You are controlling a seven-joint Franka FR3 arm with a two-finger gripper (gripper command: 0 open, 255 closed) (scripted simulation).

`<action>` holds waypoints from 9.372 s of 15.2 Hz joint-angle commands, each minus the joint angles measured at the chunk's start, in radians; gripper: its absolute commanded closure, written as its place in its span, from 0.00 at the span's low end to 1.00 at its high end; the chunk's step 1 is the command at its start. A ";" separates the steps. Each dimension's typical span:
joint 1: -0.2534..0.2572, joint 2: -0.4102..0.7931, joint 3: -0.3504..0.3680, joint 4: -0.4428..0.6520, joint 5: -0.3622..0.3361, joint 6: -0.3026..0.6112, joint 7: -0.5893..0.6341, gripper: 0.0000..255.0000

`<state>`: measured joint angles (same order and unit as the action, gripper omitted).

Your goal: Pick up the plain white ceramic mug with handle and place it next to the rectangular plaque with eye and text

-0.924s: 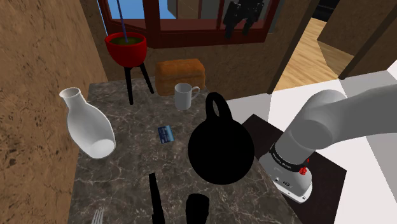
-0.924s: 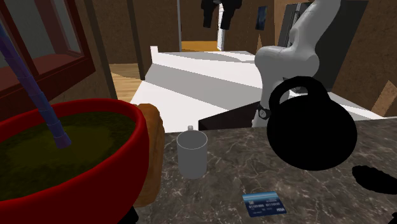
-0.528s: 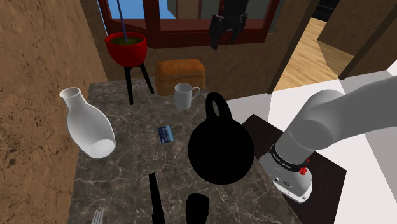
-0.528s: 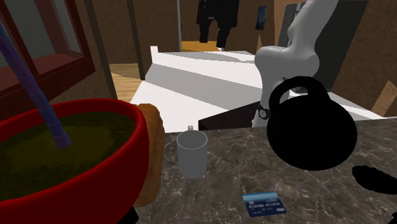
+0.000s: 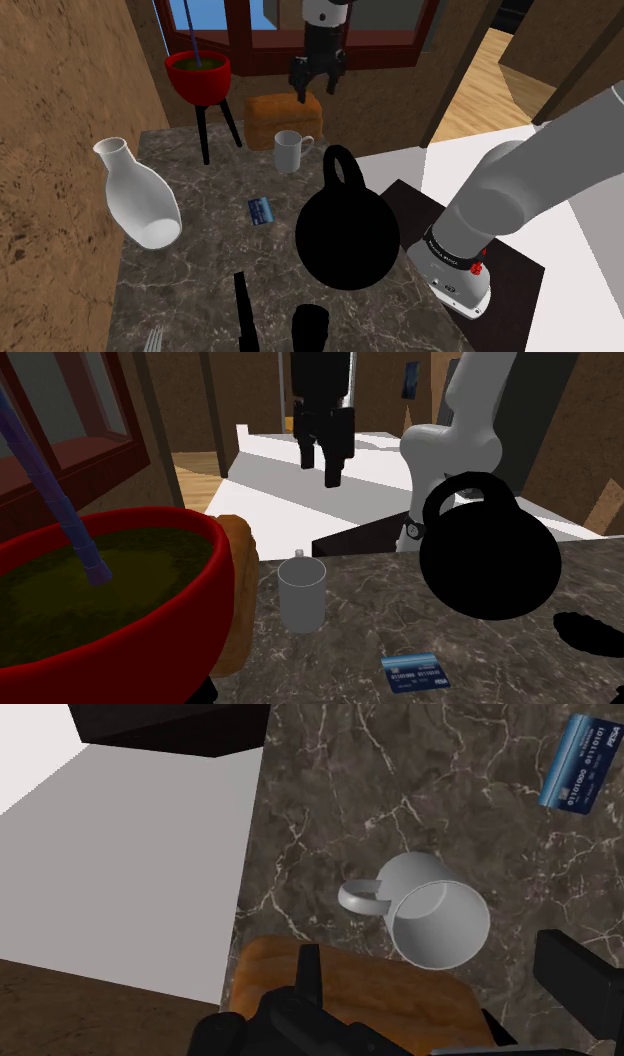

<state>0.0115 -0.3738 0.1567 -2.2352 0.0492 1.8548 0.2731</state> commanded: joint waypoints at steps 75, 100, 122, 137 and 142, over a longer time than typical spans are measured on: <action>0.034 0.354 0.079 0.490 0.007 -0.292 0.174 1.00; 0.046 0.472 0.089 0.981 -0.016 -0.667 0.211 1.00; 0.125 0.035 0.165 0.607 0.148 -0.697 0.395 1.00; 0.223 -0.268 0.306 0.431 0.367 -0.750 0.661 1.00; 0.249 -0.330 0.371 0.430 0.452 -0.770 0.772 1.00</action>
<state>0.2569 -0.6966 0.5108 -1.8142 0.4824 1.0907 1.0168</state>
